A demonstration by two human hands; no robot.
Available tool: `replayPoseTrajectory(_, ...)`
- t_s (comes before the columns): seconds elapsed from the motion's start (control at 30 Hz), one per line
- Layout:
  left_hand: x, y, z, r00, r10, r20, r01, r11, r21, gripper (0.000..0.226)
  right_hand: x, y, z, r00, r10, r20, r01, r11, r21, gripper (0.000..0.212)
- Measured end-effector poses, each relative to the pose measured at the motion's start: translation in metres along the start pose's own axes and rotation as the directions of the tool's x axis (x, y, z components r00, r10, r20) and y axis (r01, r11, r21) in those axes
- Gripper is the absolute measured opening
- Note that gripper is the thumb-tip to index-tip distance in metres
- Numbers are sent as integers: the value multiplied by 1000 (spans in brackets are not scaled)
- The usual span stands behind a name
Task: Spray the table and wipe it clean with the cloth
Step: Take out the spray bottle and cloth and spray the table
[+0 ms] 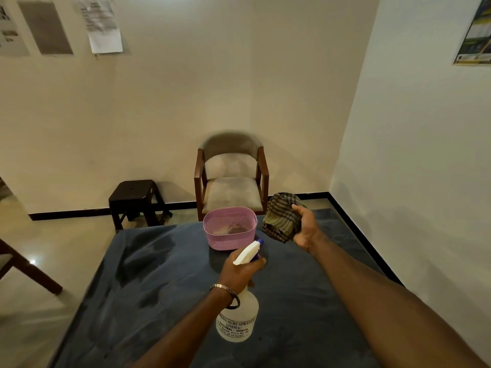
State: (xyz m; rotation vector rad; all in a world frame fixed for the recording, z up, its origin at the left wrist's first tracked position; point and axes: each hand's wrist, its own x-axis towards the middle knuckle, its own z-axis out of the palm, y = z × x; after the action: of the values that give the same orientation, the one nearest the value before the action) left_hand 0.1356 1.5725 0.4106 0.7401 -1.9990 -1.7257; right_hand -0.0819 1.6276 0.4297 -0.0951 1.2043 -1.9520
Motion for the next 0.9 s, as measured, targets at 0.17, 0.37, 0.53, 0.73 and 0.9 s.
replayPoseTrajectory(0.17,-5,-9,-8,999,3,-40,0,998,61,29,1,5,8,1000,-1,13,1,1000,3,40)
replayPoseTrajectory(0.37,-5,-13,-25,985,16,-172,-18,1000,-8,24,0,8,13,999,-1,45,0,1000,19,41)
replayPoseTrajectory(0.53,-2,-16,-36,980,21,-196,-8,998,67,17,-2,11,14,998,3,69,-6,999,40,44)
replayPoseTrajectory(0.73,-9,-22,-42,990,27,-139,-12,995,103,20,0,7,16,999,-8,53,7,999,36,41)
replayPoseTrajectory(0.9,-10,-18,-36,993,34,-111,-18,989,144,28,0,8,19,999,-7,37,6,999,34,42)
